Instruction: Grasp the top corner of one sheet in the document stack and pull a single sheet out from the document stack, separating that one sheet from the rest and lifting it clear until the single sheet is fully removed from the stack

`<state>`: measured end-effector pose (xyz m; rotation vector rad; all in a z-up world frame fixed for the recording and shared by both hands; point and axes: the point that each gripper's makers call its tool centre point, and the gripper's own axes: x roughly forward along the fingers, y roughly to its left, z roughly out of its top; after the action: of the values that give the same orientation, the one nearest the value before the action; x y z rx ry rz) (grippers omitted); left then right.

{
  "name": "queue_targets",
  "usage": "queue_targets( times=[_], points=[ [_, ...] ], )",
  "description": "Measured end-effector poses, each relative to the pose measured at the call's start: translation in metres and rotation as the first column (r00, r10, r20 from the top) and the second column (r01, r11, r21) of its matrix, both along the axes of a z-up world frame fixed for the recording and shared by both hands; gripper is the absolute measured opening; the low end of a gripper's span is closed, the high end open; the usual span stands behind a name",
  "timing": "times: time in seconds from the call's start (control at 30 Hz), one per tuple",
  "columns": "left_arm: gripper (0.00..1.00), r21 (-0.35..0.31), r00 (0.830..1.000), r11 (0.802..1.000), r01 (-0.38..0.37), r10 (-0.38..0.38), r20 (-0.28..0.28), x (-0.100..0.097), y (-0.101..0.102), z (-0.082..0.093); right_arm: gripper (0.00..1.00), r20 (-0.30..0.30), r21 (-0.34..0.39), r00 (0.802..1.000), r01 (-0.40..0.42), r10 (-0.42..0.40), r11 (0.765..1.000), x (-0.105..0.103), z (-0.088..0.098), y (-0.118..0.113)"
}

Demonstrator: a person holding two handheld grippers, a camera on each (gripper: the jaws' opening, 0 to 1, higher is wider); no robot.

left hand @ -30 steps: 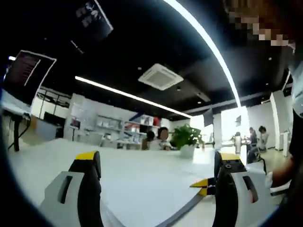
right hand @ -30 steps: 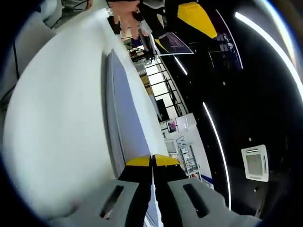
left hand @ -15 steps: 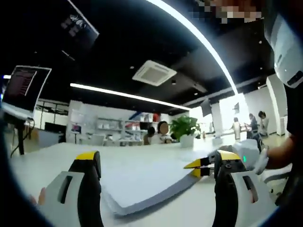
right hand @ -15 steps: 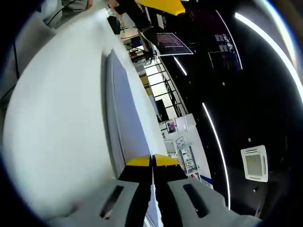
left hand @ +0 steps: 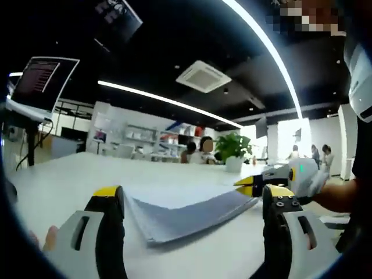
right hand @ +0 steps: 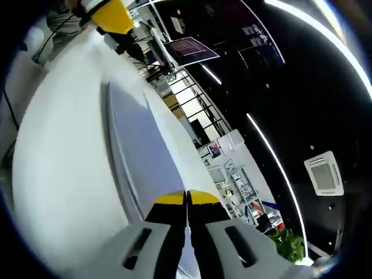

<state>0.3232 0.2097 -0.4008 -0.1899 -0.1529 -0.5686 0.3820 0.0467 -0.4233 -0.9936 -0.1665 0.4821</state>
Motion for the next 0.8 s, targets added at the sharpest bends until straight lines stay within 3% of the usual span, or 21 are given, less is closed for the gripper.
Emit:
queue_targets(
  times=[0.07,0.13,0.2,0.3,0.37,0.53,0.6,0.73,0.8],
  points=[
    [0.94,-0.041,1.0,0.999,0.009,-0.009,-0.015,-0.001,0.002,0.003,0.02,-0.03,0.056,1.0,-0.002,0.004,0.998,-0.001,0.007,-0.003],
    [0.92,-0.034,1.0,0.999,0.005,-0.006,-0.009,-0.001,0.002,0.006,0.02,-0.065,0.118,0.998,0.001,0.007,0.993,-0.001,0.015,-0.008],
    [0.91,0.0,1.0,1.0,0.008,-0.008,0.014,-0.002,0.001,0.008,0.02,-0.08,0.159,0.997,-0.001,0.014,0.987,-0.001,0.023,-0.012],
    [0.91,0.098,0.995,0.995,-0.003,-0.007,0.102,-0.005,-0.003,0.016,0.02,-0.103,0.21,0.994,-0.005,0.027,0.978,-0.003,0.034,-0.016],
    [0.9,0.099,0.991,0.995,-0.004,-0.009,0.133,-0.008,-0.004,0.022,0.02,-0.127,0.252,0.991,-0.011,0.044,0.968,-0.005,0.037,-0.018],
    [0.88,0.058,0.996,0.998,-0.005,0.0,0.085,-0.002,-0.001,0.019,0.02,-0.182,0.337,0.98,-0.008,0.074,0.942,-0.006,0.043,-0.021],
    [0.88,0.04,0.998,0.999,-0.004,0.001,0.057,0.0,0.0,0.015,0.02,-0.213,0.388,0.972,-0.008,0.098,0.922,-0.006,0.045,-0.021],
    [0.89,0.014,0.999,1.0,-0.005,0.005,0.047,-0.001,0.001,0.016,0.02,-0.304,0.534,0.935,0.008,0.183,0.846,-0.01,0.056,-0.025],
    [0.9,0.029,0.999,1.0,-0.012,0.01,0.048,-0.001,0.001,0.016,0.02,-0.367,0.622,0.897,0.038,0.248,0.782,-0.01,0.059,-0.03]
  ],
)
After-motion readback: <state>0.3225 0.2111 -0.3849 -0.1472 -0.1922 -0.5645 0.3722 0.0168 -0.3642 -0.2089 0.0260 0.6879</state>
